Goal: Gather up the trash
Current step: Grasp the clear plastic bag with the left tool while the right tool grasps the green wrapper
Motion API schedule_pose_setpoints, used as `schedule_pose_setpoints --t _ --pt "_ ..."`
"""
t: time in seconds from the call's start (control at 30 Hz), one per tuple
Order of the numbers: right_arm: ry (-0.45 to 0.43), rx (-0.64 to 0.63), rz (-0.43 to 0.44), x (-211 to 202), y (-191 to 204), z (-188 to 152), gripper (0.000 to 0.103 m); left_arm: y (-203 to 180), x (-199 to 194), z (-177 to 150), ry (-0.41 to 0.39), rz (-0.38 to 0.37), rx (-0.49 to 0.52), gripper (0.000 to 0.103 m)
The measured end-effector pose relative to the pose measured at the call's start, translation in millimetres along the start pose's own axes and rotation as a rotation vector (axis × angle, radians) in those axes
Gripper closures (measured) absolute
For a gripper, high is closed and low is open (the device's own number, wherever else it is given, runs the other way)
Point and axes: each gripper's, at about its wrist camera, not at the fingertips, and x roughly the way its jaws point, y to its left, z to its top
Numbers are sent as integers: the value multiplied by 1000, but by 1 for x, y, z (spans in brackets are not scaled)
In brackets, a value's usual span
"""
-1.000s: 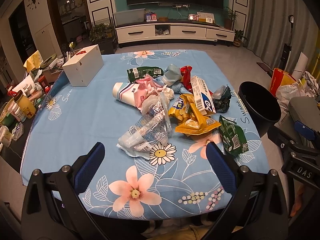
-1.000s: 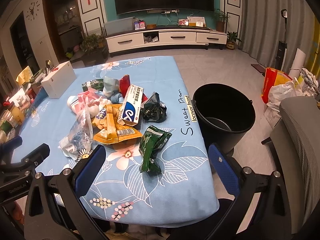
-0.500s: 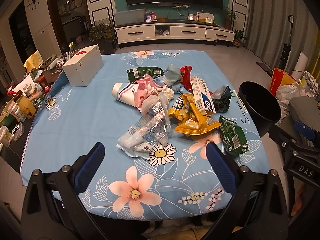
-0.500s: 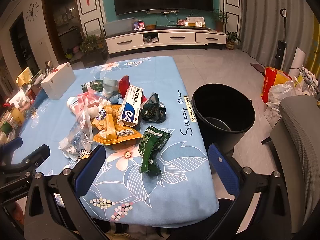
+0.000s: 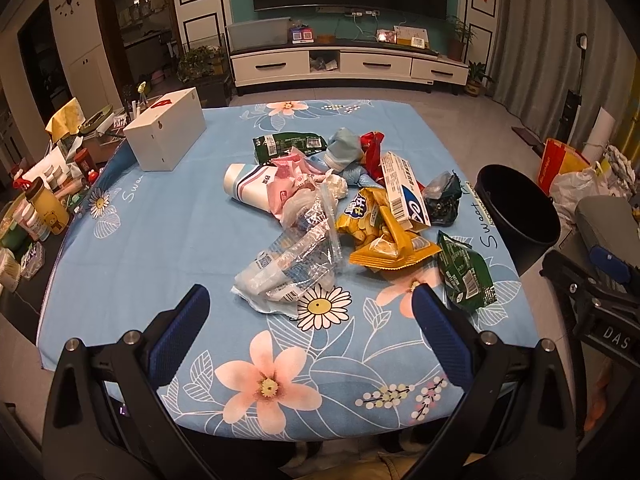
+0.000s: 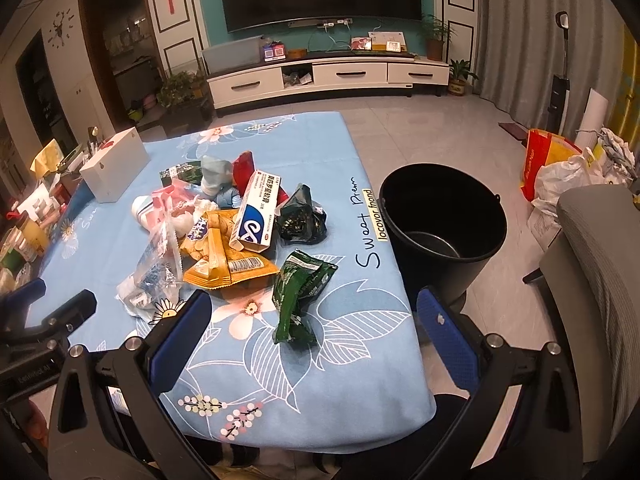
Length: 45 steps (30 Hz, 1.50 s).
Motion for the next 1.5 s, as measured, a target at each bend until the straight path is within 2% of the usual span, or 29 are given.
schedule_pose_setpoints --t 0.33,0.47,0.67,0.83,1.07,1.27,1.5 --pt "15 48 20 3 -20 -9 3 18 9 -5 -5 -123 -82 3" --pt "13 69 57 5 -26 -9 3 20 16 -7 1 -151 -97 3" --pt "37 99 139 21 -34 -16 3 27 23 -13 -40 -225 -111 3" --pt "58 80 174 37 -31 -24 3 34 39 -23 -24 -297 -136 3" --pt "61 60 187 49 -28 -26 8 42 51 -26 -45 -288 -148 3" --pt "86 51 189 67 -25 -26 20 57 67 -21 -62 -240 -99 3" --pt "117 32 194 90 -13 -23 28 65 105 -14 -8 -234 -13 3"
